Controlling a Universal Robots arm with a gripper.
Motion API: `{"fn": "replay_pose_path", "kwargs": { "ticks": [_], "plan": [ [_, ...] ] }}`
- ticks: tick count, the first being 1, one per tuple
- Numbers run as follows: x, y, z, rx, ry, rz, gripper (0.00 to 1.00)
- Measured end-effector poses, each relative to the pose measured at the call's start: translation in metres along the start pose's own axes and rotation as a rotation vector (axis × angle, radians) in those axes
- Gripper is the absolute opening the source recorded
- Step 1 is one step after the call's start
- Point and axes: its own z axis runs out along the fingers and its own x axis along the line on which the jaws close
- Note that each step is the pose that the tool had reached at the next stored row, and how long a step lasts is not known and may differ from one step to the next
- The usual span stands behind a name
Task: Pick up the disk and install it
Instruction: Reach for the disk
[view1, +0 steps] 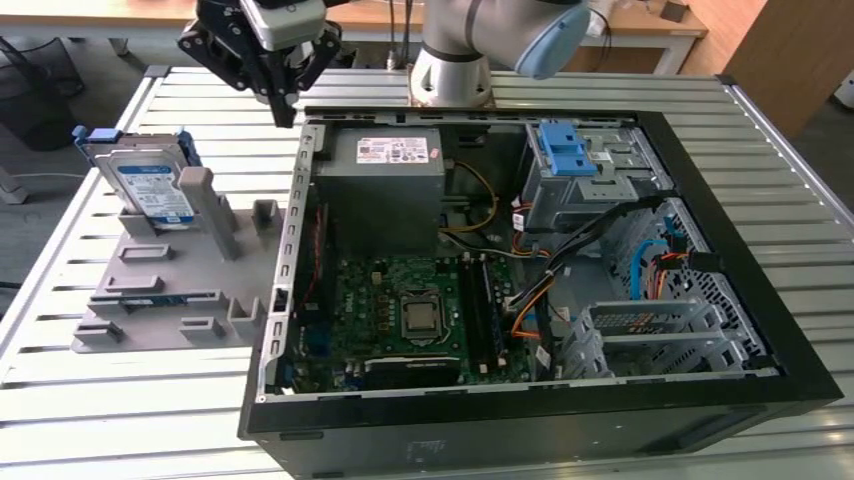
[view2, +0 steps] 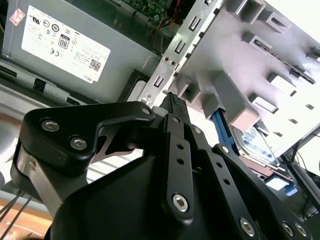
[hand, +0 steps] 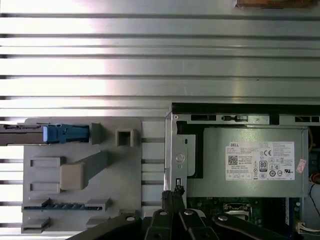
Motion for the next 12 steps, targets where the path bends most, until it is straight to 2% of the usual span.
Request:
{"fn": "replay_pose_path", "kwargs": {
  "ticks": [6, 12],
  "plan": [
    [0.0112, 0.0047, 0.0003, -0.0001, 0.0, -0.002, 0.11],
    [0.0129, 0.0055, 0.0003, -0.0001, 0.0001, -0.002, 0.11]
  ]
}}
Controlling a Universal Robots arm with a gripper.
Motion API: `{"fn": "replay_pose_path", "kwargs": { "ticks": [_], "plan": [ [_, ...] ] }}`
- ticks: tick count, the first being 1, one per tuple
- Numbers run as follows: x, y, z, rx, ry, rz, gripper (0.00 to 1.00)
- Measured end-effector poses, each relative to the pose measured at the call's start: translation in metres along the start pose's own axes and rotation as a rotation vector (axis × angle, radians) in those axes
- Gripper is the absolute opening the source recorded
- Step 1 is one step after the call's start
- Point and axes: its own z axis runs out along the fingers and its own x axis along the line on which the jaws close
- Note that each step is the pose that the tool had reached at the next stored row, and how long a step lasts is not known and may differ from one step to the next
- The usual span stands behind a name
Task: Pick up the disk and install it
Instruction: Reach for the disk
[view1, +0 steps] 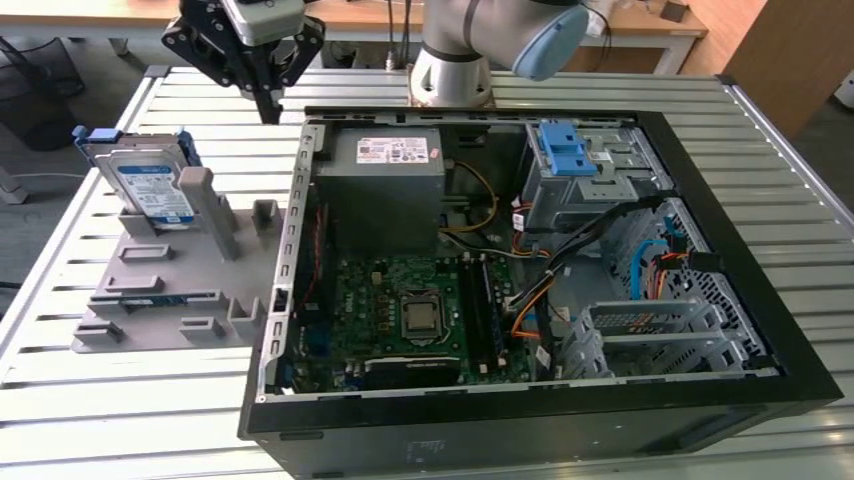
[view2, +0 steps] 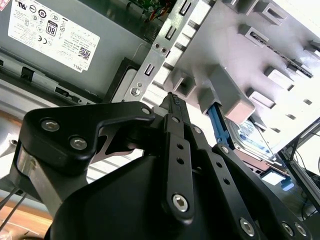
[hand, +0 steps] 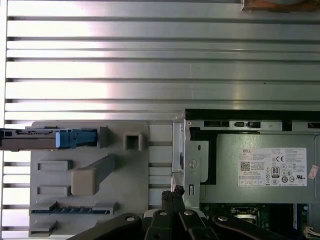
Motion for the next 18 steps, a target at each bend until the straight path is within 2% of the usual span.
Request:
{"fn": "replay_pose_path", "kwargs": {
  "ticks": [18],
  "plan": [
    [0.0093, 0.002, 0.0001, 0.0, 0.0, 0.0, 0.11]
  ]
}}
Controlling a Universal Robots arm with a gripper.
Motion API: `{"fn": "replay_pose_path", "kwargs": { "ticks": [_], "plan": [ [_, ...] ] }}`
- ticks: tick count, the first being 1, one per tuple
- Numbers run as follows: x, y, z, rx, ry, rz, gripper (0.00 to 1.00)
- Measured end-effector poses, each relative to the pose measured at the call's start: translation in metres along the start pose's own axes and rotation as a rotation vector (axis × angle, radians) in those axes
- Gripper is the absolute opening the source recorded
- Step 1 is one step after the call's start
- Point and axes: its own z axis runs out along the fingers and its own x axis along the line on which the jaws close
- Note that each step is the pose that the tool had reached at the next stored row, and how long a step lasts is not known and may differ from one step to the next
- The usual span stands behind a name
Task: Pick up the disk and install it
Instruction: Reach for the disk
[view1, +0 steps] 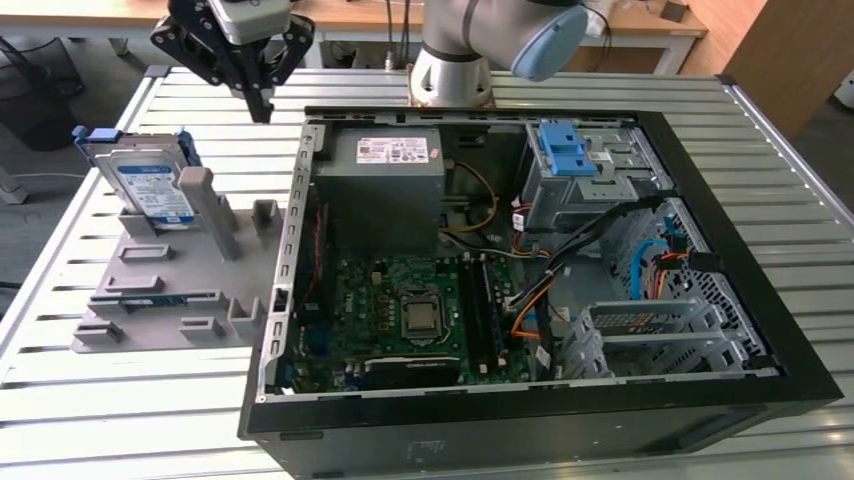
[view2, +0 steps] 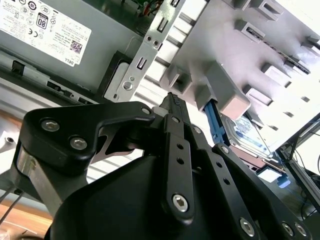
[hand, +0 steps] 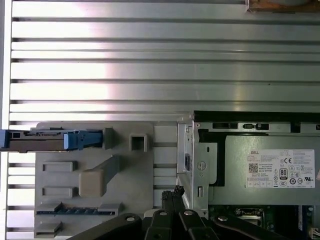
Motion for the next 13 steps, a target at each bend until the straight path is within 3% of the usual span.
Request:
{"fn": "replay_pose_path", "kwargs": {
  "ticks": [13],
  "plan": [
    [0.0129, 0.0052, 0.0005, 0.0, 0.0001, 0.0, 0.11]
  ]
}}
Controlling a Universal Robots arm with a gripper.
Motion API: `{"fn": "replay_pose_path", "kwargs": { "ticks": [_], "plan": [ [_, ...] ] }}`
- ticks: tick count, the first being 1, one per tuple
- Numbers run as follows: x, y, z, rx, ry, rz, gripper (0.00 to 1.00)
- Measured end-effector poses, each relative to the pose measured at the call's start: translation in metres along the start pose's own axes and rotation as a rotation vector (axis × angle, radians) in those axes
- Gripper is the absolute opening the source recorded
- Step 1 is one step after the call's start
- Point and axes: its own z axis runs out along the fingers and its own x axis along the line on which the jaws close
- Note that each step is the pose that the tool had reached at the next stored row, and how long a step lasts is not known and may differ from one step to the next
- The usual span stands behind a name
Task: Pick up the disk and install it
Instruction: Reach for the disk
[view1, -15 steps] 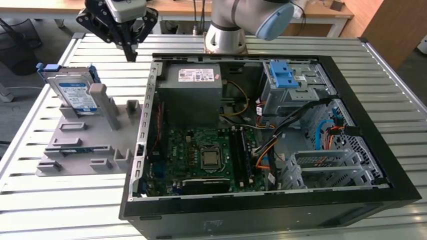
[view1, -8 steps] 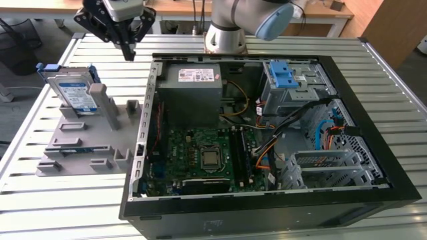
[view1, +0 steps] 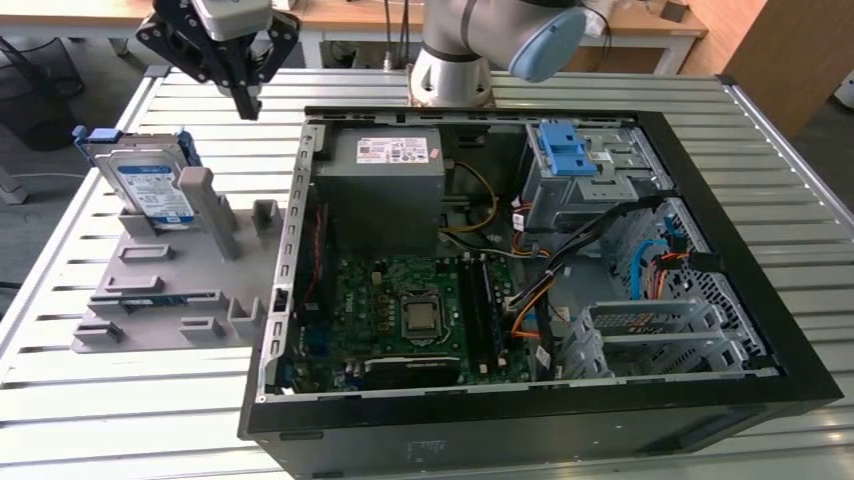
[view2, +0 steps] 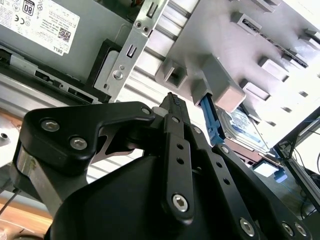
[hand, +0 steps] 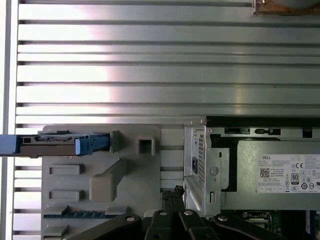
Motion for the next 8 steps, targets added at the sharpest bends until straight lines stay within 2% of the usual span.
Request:
{"fn": "replay_pose_path", "kwargs": {
  "ticks": [8],
  "plan": [
    [0.0099, 0.0047, 0.0007, 0.0001, 0.0002, 0.0, 0.11]
  ]
}}
